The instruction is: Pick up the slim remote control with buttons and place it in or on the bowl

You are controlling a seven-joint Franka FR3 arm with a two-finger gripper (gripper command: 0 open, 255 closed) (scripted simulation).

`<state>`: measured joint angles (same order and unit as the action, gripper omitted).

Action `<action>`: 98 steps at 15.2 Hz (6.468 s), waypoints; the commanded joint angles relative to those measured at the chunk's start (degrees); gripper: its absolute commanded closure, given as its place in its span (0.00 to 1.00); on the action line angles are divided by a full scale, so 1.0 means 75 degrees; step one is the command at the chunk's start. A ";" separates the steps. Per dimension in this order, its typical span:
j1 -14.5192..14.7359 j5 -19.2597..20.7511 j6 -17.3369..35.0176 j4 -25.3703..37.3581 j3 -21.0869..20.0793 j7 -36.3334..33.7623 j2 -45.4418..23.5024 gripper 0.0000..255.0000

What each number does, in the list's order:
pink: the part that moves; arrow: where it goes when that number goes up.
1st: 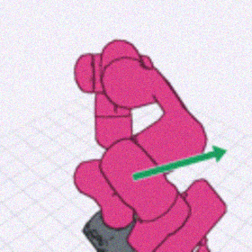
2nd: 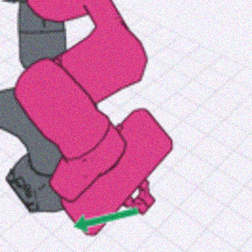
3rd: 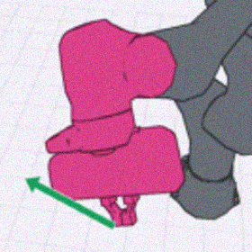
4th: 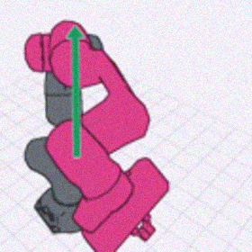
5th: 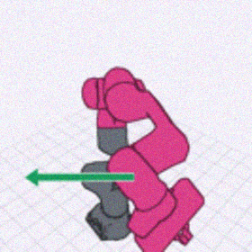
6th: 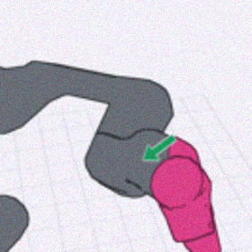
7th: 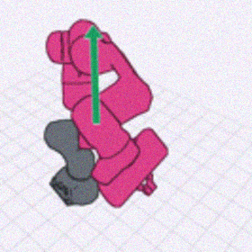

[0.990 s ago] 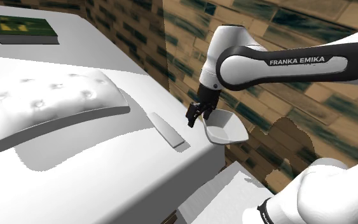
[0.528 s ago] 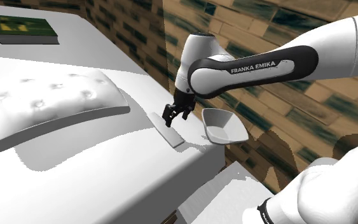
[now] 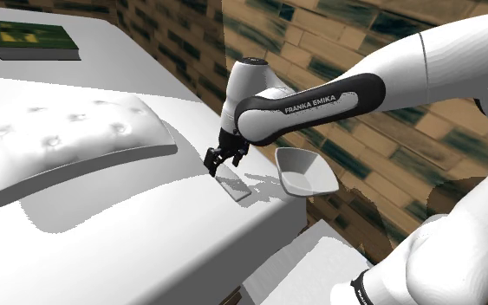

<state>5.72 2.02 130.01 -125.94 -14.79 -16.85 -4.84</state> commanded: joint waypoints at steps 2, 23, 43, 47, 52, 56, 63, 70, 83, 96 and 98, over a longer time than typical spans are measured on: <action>0.0004 0.0073 0.0290 -0.0103 0.0013 -0.0044 -0.0188 0.00; -0.0004 0.0013 0.0055 -0.0018 0.0005 -0.0001 -0.0032 1.00; -0.0037 -0.0295 -0.1928 0.1061 0.0011 0.0228 0.0906 1.00; -0.0042 -0.0324 -0.2330 0.1356 0.0018 0.0252 0.1016 1.00; -0.0165 -0.0448 -0.2535 0.1030 0.0180 0.0591 0.1561 1.00; -0.0373 -0.0576 -0.2484 0.0066 0.0548 0.1244 0.2482 1.00; -0.0742 -0.0494 -0.2583 -0.1294 0.1322 0.2372 0.3931 1.00; -0.1230 -0.0062 -0.2836 -0.2233 0.2200 0.3493 0.5124 1.00; -0.1236 -0.0041 -0.1363 -0.3304 0.2225 0.3479 0.4723 1.00; -0.1237 -0.0041 -0.1279 -0.3357 0.2224 0.3477 0.4691 0.00; -0.1235 -0.0045 -0.1573 -0.3170 0.2219 0.3480 0.4799 0.00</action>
<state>-3.46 1.63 119.60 -150.57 1.75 9.08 30.64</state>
